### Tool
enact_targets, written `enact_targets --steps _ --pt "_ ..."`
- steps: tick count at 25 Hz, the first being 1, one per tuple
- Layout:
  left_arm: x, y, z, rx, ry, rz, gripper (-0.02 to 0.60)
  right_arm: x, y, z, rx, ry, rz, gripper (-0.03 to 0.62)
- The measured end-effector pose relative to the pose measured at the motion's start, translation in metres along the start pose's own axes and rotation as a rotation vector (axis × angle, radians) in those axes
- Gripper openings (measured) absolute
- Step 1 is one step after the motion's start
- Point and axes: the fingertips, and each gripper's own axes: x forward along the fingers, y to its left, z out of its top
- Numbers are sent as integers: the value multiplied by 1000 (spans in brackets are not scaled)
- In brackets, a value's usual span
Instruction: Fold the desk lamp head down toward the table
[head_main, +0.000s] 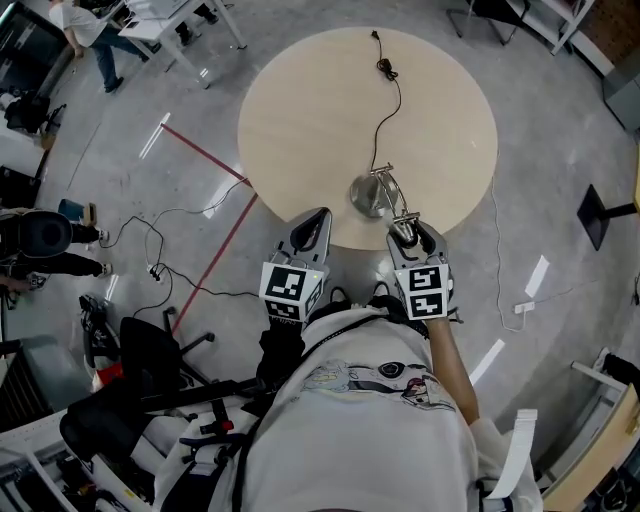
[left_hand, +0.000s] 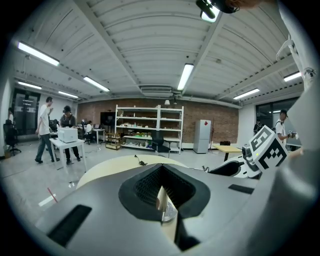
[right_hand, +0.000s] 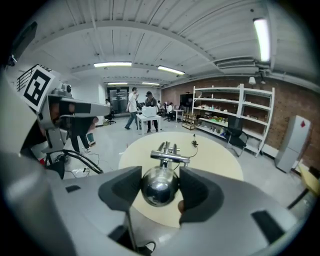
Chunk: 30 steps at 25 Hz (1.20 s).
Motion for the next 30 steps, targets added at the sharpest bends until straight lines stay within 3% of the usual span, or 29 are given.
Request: enact_targets --steps 30 --pt "-12 6 -2 20 22 12 3 35 12 -66 -59 86 -34 219"
